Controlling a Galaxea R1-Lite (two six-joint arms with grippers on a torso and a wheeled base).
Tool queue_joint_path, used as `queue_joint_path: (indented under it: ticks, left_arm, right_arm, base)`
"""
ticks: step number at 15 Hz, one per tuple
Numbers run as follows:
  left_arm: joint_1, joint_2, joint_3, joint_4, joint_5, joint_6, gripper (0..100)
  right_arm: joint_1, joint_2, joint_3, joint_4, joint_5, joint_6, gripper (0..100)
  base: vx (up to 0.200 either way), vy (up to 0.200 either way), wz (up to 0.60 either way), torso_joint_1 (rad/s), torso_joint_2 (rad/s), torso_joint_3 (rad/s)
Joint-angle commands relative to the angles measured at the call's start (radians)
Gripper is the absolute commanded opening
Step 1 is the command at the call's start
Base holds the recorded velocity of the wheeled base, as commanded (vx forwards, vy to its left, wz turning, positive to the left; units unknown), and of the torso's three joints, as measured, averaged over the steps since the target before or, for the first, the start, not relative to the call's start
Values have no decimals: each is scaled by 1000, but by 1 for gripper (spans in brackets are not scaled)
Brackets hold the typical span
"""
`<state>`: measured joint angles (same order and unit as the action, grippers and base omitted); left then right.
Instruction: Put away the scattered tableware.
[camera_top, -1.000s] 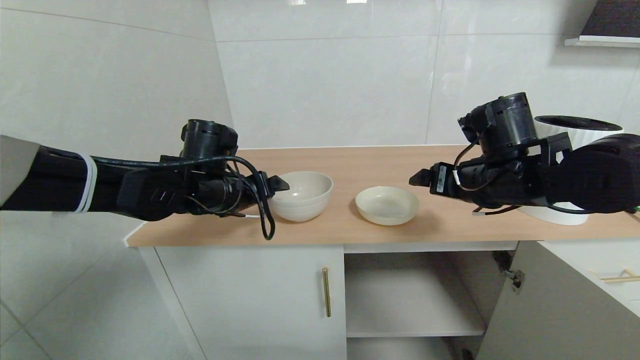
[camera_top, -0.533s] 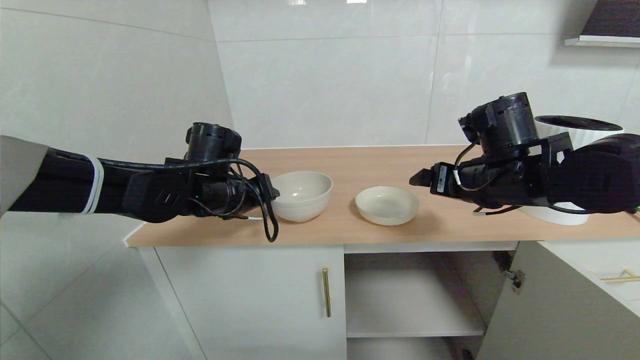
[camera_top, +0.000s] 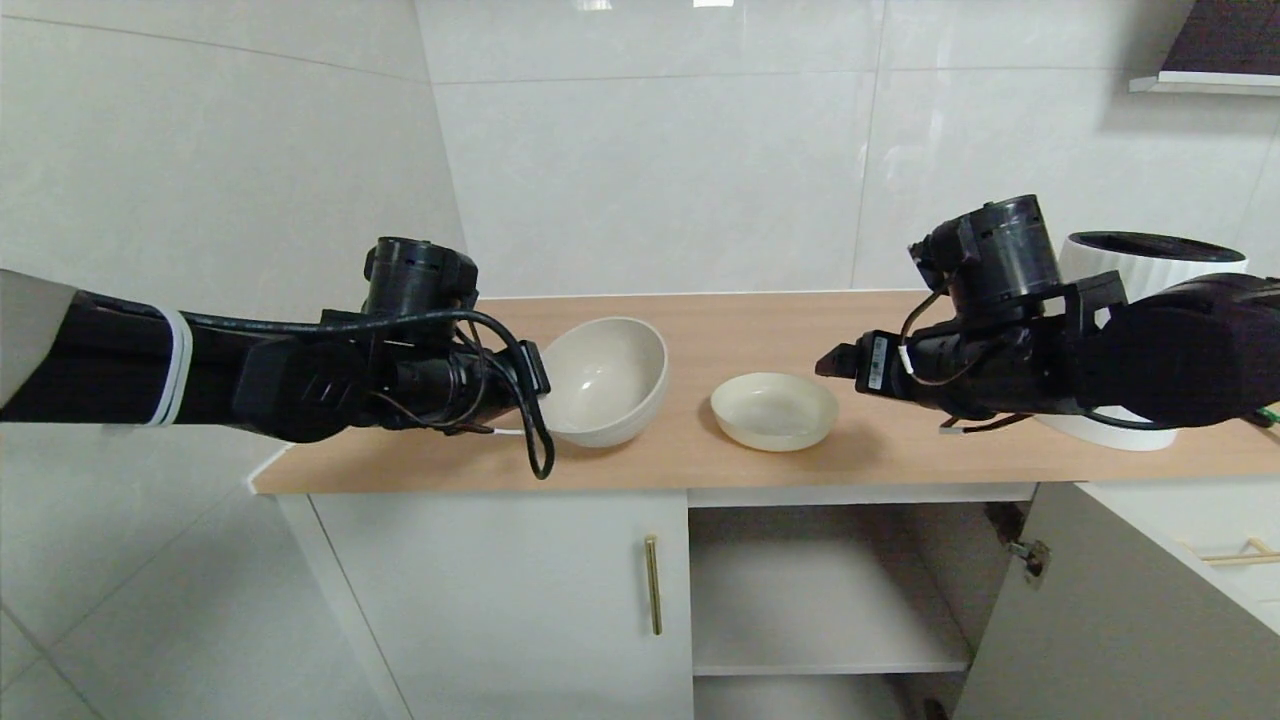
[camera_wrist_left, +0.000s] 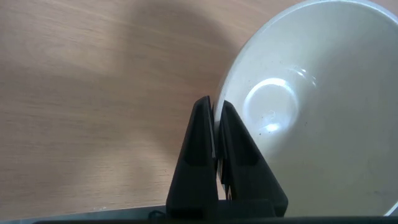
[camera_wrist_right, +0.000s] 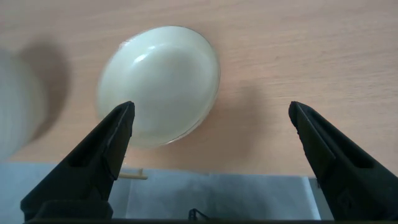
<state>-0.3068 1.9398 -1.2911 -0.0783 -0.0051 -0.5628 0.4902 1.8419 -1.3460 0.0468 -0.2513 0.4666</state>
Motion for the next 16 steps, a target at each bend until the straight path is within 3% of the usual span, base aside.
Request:
queue_joint_path:
  ticks: [1, 7, 13, 14, 16]
  left_arm:
    - [0, -15, 1, 0, -3, 0, 0]
    - [0, -36, 7, 2, -15, 0, 0]
    - [-2, -36, 10, 2, -15, 0, 0]
    - [-2, -36, 13, 2, -15, 0, 0]
    - [-11, -35, 15, 2, -15, 0, 0]
  right_arm:
    - [-5, 59, -19, -1, -3, 0, 100]
    - [-10, 217, -78, -104, -66, 20, 100]
    - [-10, 227, -82, -110, -71, 17, 100]
    - [-10, 227, -82, -108, -71, 17, 0]
    - [-9, 229, -82, -108, -69, 15, 0]
  base:
    - [0, 0, 0, 0, 0, 0]
    - [0, 0, 0, 0, 0, 0]
    - [0, 0, 0, 0, 0, 0]
    - [0, 0, 0, 0, 0, 0]
    - [0, 0, 0, 0, 0, 0]
